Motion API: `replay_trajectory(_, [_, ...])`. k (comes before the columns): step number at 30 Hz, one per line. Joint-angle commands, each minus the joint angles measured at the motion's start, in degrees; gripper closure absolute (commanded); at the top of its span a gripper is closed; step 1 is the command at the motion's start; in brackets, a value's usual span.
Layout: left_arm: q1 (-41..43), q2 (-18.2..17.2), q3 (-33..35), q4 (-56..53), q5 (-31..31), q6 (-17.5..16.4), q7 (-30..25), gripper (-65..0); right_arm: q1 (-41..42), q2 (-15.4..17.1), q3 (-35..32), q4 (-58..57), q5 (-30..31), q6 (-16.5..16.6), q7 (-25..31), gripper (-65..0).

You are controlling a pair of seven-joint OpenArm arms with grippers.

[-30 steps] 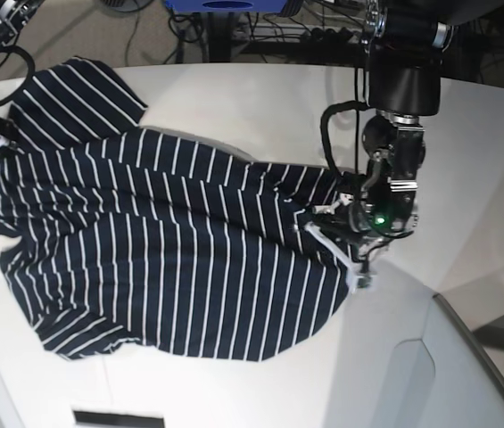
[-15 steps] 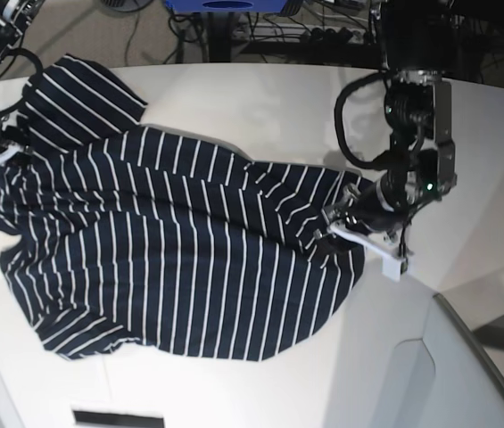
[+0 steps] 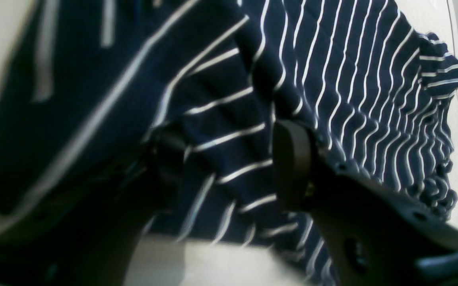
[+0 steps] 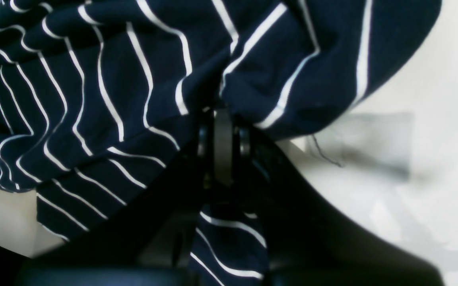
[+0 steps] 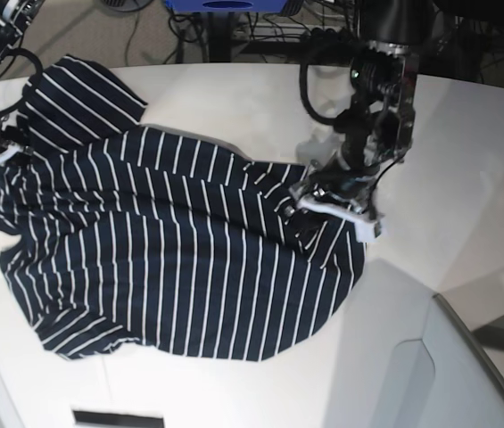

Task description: Layout the t-shirt on the table in an organized manner, then fold the t-shirt properly

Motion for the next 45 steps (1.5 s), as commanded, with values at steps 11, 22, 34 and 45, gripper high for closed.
replay_trajectory(11, [-12.31, 4.77, 0.07, -13.94, 0.52, 6.45, -1.29, -21.2, 0.39, 1.11, 0.2, 0.53, -0.39, 0.06, -0.14, 0.0])
replay_trajectory(22, [-10.81, 5.3, -0.02, -9.37, 5.62, 14.01, 2.41, -3.6, 0.48, 1.2, 0.2, 0.53, -0.39, 0.06, -0.05, 0.0])
replay_trajectory(34, [-3.43, 0.64, -0.02, -0.75, 5.53, 24.65, 3.11, -2.3, 0.48, 1.2, 0.2, 0.53, -0.39, 0.06, -0.05, 0.0])
replay_trajectory(45, [4.22, -5.16, -0.81, 6.89, 5.18, 25.97, 3.11, -2.3, 0.48, 1.2, 0.2, 0.53, -0.39, 0.06, -0.05, 0.0])
